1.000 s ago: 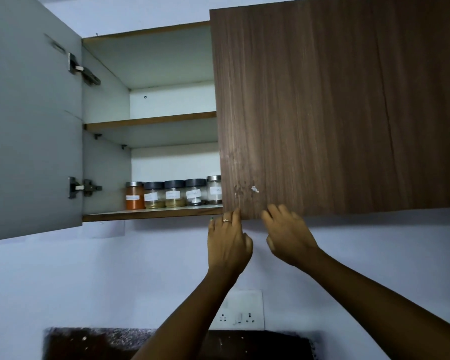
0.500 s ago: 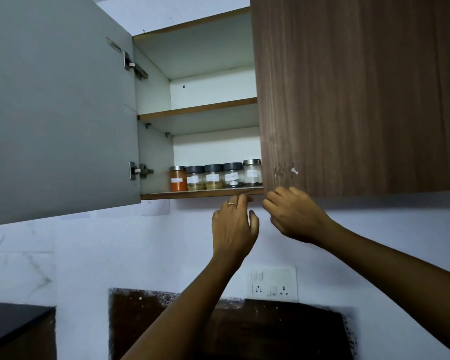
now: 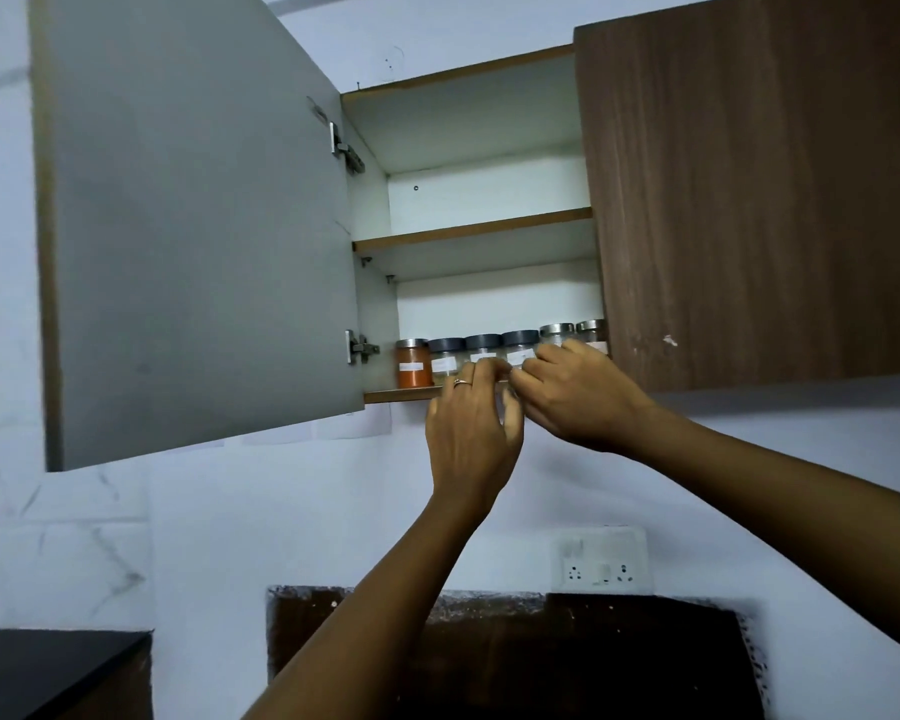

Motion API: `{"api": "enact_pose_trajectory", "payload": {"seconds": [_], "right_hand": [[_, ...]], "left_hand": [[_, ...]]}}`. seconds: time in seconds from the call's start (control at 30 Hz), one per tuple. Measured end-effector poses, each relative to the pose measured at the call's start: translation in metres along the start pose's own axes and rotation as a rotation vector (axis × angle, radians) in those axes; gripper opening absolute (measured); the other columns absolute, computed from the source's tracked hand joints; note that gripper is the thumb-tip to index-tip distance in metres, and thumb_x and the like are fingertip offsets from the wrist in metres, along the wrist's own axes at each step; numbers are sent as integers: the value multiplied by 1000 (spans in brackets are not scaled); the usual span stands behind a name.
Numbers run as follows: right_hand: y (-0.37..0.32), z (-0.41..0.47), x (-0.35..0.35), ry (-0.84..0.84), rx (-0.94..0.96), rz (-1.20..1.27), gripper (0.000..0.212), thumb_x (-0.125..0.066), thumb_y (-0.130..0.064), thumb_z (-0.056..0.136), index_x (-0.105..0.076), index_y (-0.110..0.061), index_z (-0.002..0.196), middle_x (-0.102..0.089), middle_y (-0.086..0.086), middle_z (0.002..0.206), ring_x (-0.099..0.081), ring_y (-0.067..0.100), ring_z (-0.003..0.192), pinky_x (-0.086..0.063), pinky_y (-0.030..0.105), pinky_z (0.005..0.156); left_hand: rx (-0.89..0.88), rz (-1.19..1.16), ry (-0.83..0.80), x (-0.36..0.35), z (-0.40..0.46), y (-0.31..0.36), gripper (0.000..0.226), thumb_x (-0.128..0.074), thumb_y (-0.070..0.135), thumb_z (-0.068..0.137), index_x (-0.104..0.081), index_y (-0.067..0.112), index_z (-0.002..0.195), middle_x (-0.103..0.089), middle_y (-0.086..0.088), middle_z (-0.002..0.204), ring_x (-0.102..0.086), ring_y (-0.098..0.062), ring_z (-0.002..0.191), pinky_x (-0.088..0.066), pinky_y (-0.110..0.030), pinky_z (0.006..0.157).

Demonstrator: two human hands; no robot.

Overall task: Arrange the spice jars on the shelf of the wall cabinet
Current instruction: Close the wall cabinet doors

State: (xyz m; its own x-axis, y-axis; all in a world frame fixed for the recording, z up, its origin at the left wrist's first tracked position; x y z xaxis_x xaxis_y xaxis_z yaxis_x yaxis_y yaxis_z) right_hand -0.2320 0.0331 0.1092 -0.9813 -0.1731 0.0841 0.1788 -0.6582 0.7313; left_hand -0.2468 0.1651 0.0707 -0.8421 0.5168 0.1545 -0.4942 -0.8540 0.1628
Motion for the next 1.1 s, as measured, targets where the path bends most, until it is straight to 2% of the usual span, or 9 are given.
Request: {"api": "enact_pose_trajectory", "payload": {"seconds": [0.17, 0.27, 0.4, 0.5, 0.63, 0.8, 0.87, 0.97, 1.1], "right_hand": [[-48, 56, 13, 82, 13, 19, 12, -62, -21, 85, -62, -11, 78, -59, 4, 60, -54, 23, 53, -41, 30, 48], [-69, 88, 19, 134, -2, 64, 14, -57, -22, 88, -63, -12, 80, -60, 2, 60, -56, 22, 51, -41, 29, 47], [-96, 135, 29, 217, 12, 92, 21, -51, -24, 91, -62, -12, 78, -59, 3, 59, -55, 23, 50, -39, 29, 46], [-108, 166, 38, 308, 8, 80, 24, -49, -24, 91, -62, -12, 74, -55, 3, 57, -51, 22, 50, -36, 30, 46], [-119, 203, 53, 434, 22, 65, 21, -51, -22, 90, -63, -10, 78, -57, 5, 64, -52, 23, 57, -37, 33, 50], [-136, 248, 79, 585, -5, 159, 16, -58, -18, 85, -67, -5, 81, -63, 9, 75, -57, 26, 66, -38, 33, 55], [-147, 262, 88, 588, -36, 215, 17, -59, -19, 85, -68, -5, 87, -66, 10, 82, -60, 27, 73, -43, 35, 58], [-162, 275, 97, 561, -34, 272, 21, -55, -18, 85, -68, -6, 96, -68, 11, 97, -62, 29, 86, -45, 36, 64], [-185, 284, 98, 377, -60, 259, 35, -45, -23, 90, -61, -12, 119, -56, 8, 131, -53, 26, 118, -42, 35, 81]], "left_hand": [[-8, -45, 81, 58, 0, -43, 18, -50, 15, 87, -57, 20, 104, -63, 5, 98, -56, -19, 92, -45, -32, 77], [-26, -65, 136, 90, 8, -66, 22, -50, 11, 84, -56, 20, 104, -63, 5, 99, -57, -20, 91, -47, -36, 80], [-72, 6, 288, 131, 18, -98, 27, -53, 10, 82, -55, 19, 107, -62, 2, 102, -55, -20, 92, -43, -32, 80], [-93, 105, 410, 154, 23, -115, 33, -53, 11, 81, -55, 17, 114, -60, -3, 111, -50, -19, 101, -34, -28, 88], [-131, 170, 501, 177, 23, -124, 46, -56, 11, 77, -49, 16, 122, -56, -6, 126, -44, -19, 116, -34, -39, 97], [-177, 282, 677, 208, 15, -116, 61, -59, 9, 75, -37, 16, 131, -37, 0, 136, -37, -18, 128, -28, -38, 105], [-134, 312, 710, 220, 10, -119, 63, -59, 11, 75, -35, 15, 133, -39, -4, 140, -35, -19, 132, -24, -38, 108], [40, 233, 746, 231, -1, -128, 68, -60, 13, 73, -34, 16, 136, -36, -5, 146, -31, -17, 136, -18, -35, 111], [273, 118, 746, 230, -23, -143, 64, -59, 22, 79, -34, 16, 138, -33, -2, 149, -28, -13, 139, -14, -32, 110]]}}
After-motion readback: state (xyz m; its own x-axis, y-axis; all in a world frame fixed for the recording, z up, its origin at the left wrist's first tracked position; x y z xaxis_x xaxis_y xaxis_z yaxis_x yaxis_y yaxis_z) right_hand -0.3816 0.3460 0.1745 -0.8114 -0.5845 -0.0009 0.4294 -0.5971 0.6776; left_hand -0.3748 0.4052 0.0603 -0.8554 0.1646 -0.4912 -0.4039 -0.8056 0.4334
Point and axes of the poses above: each hand's wrist, its own z-axis towards the middle knuckle, its own x-axis out of the back of the hand, y = z × x, the point moved 1 cm from there along z, towards the middle knuckle
